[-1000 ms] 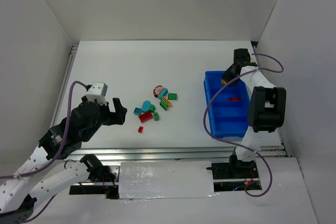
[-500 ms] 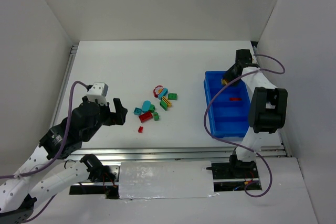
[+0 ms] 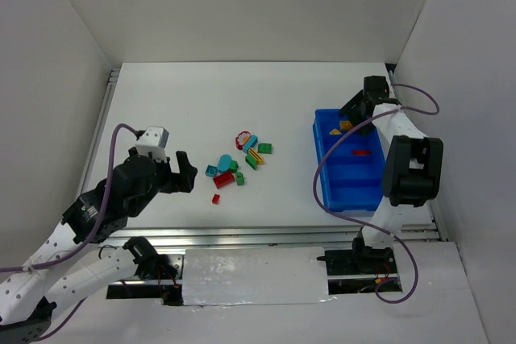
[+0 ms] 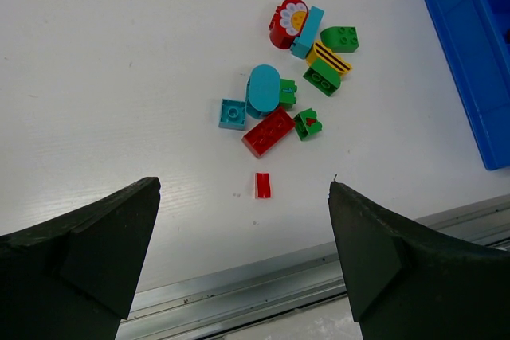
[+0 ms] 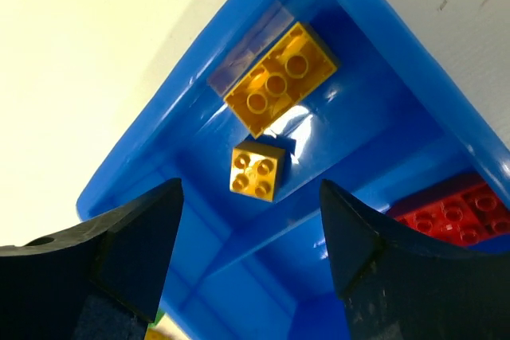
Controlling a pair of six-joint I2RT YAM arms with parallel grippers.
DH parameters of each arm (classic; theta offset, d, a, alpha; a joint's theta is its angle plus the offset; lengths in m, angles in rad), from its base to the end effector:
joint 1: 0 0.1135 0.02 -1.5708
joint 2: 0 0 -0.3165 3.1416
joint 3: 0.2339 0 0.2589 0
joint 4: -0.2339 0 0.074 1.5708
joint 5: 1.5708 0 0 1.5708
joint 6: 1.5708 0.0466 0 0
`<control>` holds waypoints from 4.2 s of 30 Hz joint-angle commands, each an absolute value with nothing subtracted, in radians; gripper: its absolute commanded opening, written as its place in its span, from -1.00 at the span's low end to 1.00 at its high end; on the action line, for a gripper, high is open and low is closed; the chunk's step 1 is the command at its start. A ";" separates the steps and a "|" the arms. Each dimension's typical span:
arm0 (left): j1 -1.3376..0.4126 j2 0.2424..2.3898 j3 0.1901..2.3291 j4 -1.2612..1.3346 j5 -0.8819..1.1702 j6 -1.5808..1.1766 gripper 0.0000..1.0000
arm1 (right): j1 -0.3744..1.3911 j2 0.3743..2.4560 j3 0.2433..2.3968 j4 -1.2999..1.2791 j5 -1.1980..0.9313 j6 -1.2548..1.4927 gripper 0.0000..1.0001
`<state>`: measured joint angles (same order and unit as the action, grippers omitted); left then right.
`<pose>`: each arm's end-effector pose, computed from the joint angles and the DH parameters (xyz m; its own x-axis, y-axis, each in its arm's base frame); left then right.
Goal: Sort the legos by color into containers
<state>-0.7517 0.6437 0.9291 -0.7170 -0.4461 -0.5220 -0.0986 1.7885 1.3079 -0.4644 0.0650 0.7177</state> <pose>0.0846 -0.0516 0.3834 -0.4293 -0.2144 -0.8773 0.1335 0.9457 -0.2964 0.4077 -0.0434 0.2616 -0.5181 0.7107 -0.4759 0.6330 0.6928 0.3456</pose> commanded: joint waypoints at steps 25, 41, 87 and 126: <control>-0.758 0.522 0.940 -0.753 -0.649 -0.614 0.99 | 0.669 1.917 1.496 -0.512 0.032 0.087 0.82; -0.758 0.572 0.937 -0.733 -0.598 -0.580 0.99 | 0.706 2.014 1.511 -0.503 0.005 0.084 0.45; -0.793 0.877 0.638 0.178 0.190 -1.100 0.87 | 0.960 0.925 0.810 -0.158 -0.089 0.236 -1.00; -0.844 0.735 0.640 0.304 0.658 -0.600 -1.00 | 0.716 0.827 0.805 -0.049 -0.880 0.327 0.87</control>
<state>-0.8394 0.7513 0.6468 0.2001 0.5274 -0.6579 0.7166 0.7940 0.7940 -0.1379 -0.7052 0.2893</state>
